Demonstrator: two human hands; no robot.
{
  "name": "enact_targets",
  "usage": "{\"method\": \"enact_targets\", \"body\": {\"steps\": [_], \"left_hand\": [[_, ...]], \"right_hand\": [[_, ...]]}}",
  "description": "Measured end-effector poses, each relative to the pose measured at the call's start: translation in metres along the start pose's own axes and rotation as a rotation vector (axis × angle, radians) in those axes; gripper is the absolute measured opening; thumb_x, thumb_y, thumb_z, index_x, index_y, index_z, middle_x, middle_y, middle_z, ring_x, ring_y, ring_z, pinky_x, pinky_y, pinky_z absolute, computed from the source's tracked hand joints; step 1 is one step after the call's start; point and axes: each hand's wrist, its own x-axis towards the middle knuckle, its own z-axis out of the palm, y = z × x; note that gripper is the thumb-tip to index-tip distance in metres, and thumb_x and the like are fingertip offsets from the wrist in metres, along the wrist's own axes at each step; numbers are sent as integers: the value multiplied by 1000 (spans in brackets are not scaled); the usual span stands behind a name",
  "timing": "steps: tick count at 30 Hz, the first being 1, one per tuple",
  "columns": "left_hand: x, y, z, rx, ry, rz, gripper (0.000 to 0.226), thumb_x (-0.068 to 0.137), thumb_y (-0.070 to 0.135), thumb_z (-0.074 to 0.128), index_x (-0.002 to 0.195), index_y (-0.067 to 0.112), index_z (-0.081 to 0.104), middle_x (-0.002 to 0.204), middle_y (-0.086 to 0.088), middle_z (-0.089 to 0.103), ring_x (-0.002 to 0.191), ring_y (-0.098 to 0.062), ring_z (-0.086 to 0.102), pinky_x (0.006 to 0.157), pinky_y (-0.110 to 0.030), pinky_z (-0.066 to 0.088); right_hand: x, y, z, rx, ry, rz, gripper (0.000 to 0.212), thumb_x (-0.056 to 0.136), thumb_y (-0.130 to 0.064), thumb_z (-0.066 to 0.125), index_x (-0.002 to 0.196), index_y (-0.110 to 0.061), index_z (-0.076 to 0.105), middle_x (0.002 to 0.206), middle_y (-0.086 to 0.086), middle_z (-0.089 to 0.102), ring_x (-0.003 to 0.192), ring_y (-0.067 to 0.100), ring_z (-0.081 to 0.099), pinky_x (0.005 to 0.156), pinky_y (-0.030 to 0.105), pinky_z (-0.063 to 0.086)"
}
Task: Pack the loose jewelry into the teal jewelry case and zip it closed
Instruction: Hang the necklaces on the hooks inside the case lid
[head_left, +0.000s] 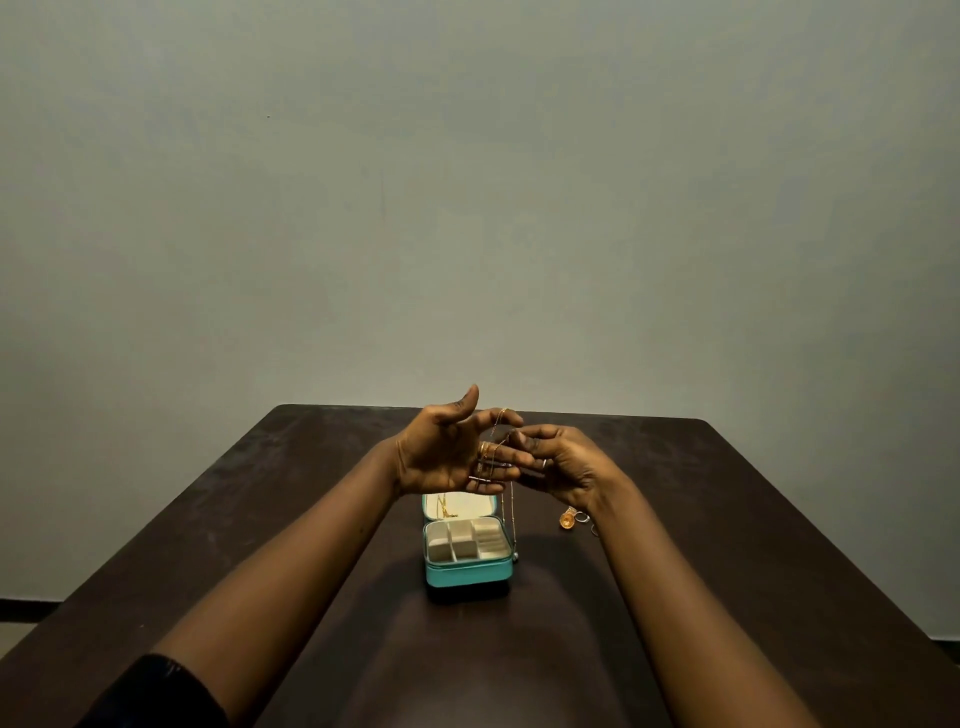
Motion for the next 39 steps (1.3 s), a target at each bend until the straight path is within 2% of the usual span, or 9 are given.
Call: {"method": "enact_targets", "body": {"steps": [5, 11, 14, 17, 23, 25, 28, 33, 39], "left_hand": [[-6, 5, -1, 20, 15, 2, 52, 64, 59, 74, 100, 23, 66, 104, -8, 62, 95, -21, 63, 85, -36, 47], [-7, 6, 1, 10, 36, 22, 50, 62, 57, 77, 97, 22, 67, 91, -4, 61, 80, -15, 60, 75, -30, 49], [-6, 7, 3, -37, 46, 36, 50, 58, 56, 79, 94, 23, 69, 73, 0, 54, 63, -11, 51, 62, -26, 48], [-4, 8, 2, -44, 56, 47, 52, 59, 55, 79, 96, 21, 68, 64, 1, 49, 56, -10, 45, 63, -26, 43], [-6, 12, 0, 28, 85, 25, 31, 68, 44, 75, 86, 20, 67, 81, 0, 55, 71, -12, 54, 79, -30, 48], [-8, 10, -3, 48, 147, 26, 16, 76, 36, 64, 78, 20, 67, 92, -1, 60, 85, -14, 58, 91, -36, 44], [-11, 7, -6, 14, 252, 62, 16, 86, 27, 55, 75, 19, 63, 103, -1, 66, 100, -16, 59, 103, -41, 37], [-13, -4, -10, -35, 378, 66, 38, 95, 22, 44, 67, 18, 70, 107, 0, 67, 101, -18, 59, 94, -38, 42], [-12, -20, -21, 88, 435, 13, 23, 94, 23, 48, 80, 15, 64, 93, -4, 64, 94, -16, 57, 94, -35, 41]], "right_hand": [[-1, -1, 3, 69, -4, -16, 9, 89, -7, 54, 86, -9, 62, 82, 5, 65, 80, 19, 62, 93, 43, 45], [0, 0, 3, 1, 32, -49, 7, 88, -11, 57, 83, -13, 62, 66, -1, 66, 78, 18, 61, 73, 34, 49], [-2, 0, 4, 65, -4, -67, 10, 91, -12, 54, 88, -13, 63, 61, -2, 60, 72, 16, 58, 73, 33, 50], [-2, -1, 4, 204, -43, -79, 15, 94, -12, 48, 97, -9, 62, 59, -1, 56, 64, 13, 59, 71, 32, 52], [-2, -4, 3, 376, -32, -112, 20, 91, -1, 42, 89, -4, 62, 63, 3, 54, 51, 9, 53, 65, 27, 56], [-1, -6, 1, 450, -17, -140, 18, 86, 1, 45, 87, -3, 62, 57, 1, 54, 46, 8, 50, 63, 27, 57], [-1, -11, -5, 515, -14, -166, 14, 77, -4, 50, 86, -5, 62, 58, 0, 54, 45, 7, 47, 61, 25, 57], [0, -12, -3, 499, -2, -181, 22, 90, 2, 40, 89, -5, 61, 58, 0, 58, 44, 6, 51, 60, 24, 57], [2, -18, 11, 403, -29, -236, 22, 90, 6, 44, 91, -6, 63, 68, 4, 65, 58, 10, 62, 64, 25, 58]]}}
